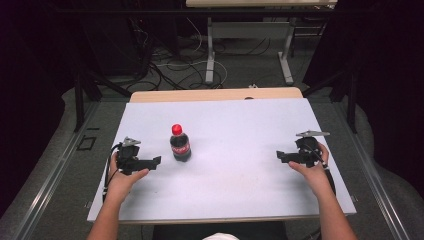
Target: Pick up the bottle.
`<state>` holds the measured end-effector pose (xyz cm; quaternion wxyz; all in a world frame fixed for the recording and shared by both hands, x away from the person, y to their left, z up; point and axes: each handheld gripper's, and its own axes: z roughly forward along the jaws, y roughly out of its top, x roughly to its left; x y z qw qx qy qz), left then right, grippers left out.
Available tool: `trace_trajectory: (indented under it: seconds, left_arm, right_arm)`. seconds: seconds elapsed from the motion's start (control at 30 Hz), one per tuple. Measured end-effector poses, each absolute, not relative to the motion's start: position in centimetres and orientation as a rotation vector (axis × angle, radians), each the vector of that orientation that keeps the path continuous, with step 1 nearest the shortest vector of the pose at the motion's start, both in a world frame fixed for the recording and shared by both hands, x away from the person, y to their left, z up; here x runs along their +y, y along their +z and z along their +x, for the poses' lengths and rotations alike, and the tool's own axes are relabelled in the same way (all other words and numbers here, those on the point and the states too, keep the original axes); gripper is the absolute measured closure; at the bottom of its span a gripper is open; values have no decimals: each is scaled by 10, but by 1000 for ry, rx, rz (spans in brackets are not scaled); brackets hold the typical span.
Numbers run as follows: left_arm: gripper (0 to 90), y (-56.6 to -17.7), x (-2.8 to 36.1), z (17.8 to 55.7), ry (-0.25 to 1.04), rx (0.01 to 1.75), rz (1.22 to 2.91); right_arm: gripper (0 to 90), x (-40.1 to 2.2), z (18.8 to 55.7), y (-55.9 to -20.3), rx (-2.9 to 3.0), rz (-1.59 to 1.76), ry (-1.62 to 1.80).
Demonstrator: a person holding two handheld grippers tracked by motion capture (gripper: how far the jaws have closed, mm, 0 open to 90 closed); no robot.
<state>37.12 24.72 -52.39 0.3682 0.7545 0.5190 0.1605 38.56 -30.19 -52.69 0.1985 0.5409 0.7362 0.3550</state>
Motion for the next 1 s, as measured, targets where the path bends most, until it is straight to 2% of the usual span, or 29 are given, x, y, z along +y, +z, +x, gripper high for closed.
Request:
trace_trajectory:
  seconds: [0.3,0.47,0.7,0.87,1.0]
  left_arm:
    - [37,-496,232,354,446,1178,1927]
    - [49,-487,222,355,424,1120,1898]
    - [51,-485,206,367,410,1063,1906]
    - [137,-490,190,376,433,1019,1953]
    - [146,-497,179,384,427,1016,1977]
  right_arm:
    - [30,-285,363,-501,2076,1387,1008]
    - [35,-276,358,-495,2078,1349,1028]
    - [40,-268,356,-497,2102,1316,1011]
    - [41,-266,356,-498,2108,1320,1012]
    - [44,-267,356,-497,2102,1324,1021]
